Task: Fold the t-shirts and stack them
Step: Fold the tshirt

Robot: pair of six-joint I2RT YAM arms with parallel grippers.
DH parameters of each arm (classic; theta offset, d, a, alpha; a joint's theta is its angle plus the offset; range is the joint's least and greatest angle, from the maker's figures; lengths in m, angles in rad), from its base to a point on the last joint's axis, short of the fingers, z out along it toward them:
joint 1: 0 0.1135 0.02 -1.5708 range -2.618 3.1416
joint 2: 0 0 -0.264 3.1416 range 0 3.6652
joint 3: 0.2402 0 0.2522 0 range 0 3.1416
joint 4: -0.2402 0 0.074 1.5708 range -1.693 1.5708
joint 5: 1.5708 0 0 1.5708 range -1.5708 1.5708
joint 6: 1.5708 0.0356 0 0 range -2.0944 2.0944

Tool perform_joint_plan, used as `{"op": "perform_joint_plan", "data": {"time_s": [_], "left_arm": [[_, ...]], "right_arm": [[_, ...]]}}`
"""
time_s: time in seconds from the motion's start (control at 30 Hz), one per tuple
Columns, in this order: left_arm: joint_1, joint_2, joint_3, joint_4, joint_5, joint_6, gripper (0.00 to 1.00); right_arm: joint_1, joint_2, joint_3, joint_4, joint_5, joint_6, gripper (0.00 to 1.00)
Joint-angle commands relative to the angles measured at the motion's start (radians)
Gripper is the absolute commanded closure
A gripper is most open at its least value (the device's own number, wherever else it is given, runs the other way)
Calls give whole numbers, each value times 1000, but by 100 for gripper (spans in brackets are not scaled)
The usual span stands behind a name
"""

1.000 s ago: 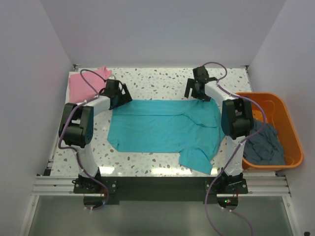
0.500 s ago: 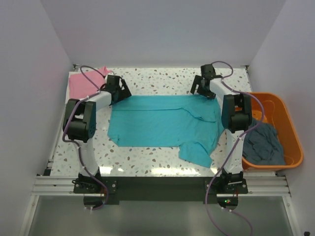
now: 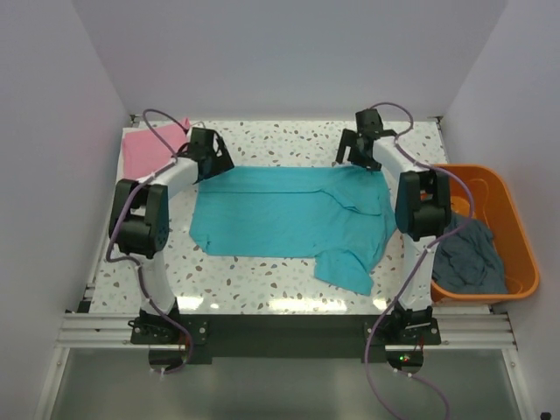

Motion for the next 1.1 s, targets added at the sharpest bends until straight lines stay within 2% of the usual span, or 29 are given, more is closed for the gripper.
{"op": "perform_joint_plan", "data": {"time_s": [0.0,0.2,0.5,0.6,0.67,0.73,0.97,1.03,1.07], "left_arm": [[-61,-196,-33,-50,-32,30,0],[-155,-389,-136,-185,-135,12,0],[-200,-738,-504,-249,-81,-102,0],[-201,-772,-578,-297,-75,-139,5],[-203,-788,-624,-334,-109,-143,8],[-204,-790,-645,-349,-120,-148,9],[-204,-717,-696,-308,-121,-148,28],[-204,-695,-694,-291,-133,-148,31],[-204,-674,-691,-283,-141,-148,36]], "right_arm": [[54,-247,-18,-18,55,-46,1],[160,-476,-196,-37,139,-34,1],[318,-951,-696,-1,160,159,1],[332,-1062,-875,9,122,216,1],[336,-1105,-935,-11,129,247,1],[338,-1122,-968,-33,132,265,1],[339,-1183,-1069,-114,169,305,1],[338,-1200,-1085,-131,169,307,1],[339,-1206,-1088,-136,169,307,1]]}}
